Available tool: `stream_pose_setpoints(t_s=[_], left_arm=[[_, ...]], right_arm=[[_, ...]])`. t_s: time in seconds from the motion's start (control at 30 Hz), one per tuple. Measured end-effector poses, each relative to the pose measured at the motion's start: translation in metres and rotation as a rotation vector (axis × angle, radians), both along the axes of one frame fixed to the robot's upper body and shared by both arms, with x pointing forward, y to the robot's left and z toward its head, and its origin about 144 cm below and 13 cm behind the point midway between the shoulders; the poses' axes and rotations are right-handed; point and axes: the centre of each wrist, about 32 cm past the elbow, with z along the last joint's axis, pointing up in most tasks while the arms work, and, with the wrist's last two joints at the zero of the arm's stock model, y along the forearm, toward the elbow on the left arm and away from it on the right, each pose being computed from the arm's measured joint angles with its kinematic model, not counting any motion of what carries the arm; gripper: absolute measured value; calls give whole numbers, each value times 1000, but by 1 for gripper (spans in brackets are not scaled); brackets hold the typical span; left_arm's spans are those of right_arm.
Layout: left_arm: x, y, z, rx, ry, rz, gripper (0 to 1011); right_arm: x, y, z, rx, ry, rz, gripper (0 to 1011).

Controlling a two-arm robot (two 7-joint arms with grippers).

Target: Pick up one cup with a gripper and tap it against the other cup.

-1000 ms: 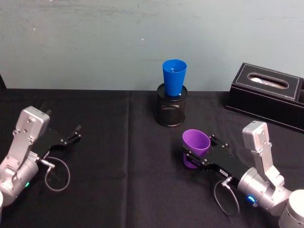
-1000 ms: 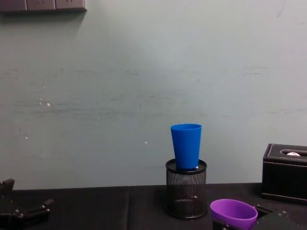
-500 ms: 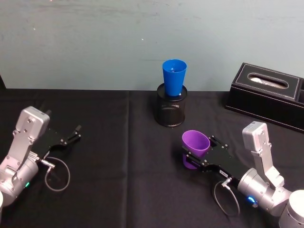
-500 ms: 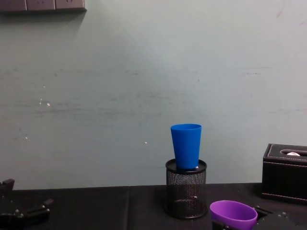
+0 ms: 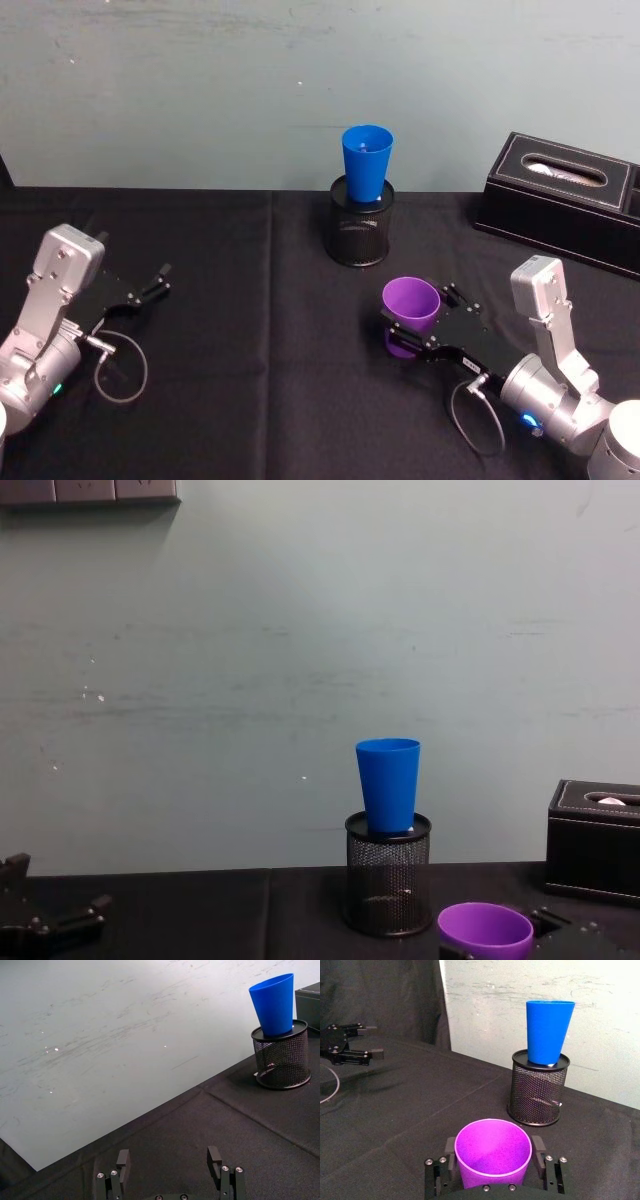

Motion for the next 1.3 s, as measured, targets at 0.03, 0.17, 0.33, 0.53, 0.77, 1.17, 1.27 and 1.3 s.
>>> stream_pose_setpoints(t_s=[0.03, 0.17, 0.33, 0.53, 0.77, 1.17, 1.27, 1.3], left_arm=[[0, 0, 0, 0, 0, 0, 1011], [0, 0, 0, 0, 0, 0, 1011], [0, 0, 0, 0, 0, 0, 1012], [0, 0, 0, 0, 0, 0, 1011], [0, 0, 0, 0, 0, 0, 1012], [0, 0, 0, 0, 0, 0, 1012], [0, 0, 0, 0, 0, 0, 1011], [0, 0, 0, 0, 0, 0, 1011]], right_arm=[[0, 0, 0, 0, 0, 0, 907], [0, 0, 0, 0, 0, 0, 1004], [0, 0, 0, -1, 0, -1, 1004], [0, 0, 0, -1, -1, -1, 1004], [-1, 0, 0, -2, -21, 2, 1004], [-6, 1, 4, 6, -70, 5, 1004], [-7, -1, 6, 18, -89, 1, 1004], [-7, -1, 6, 18, -89, 1, 1004]])
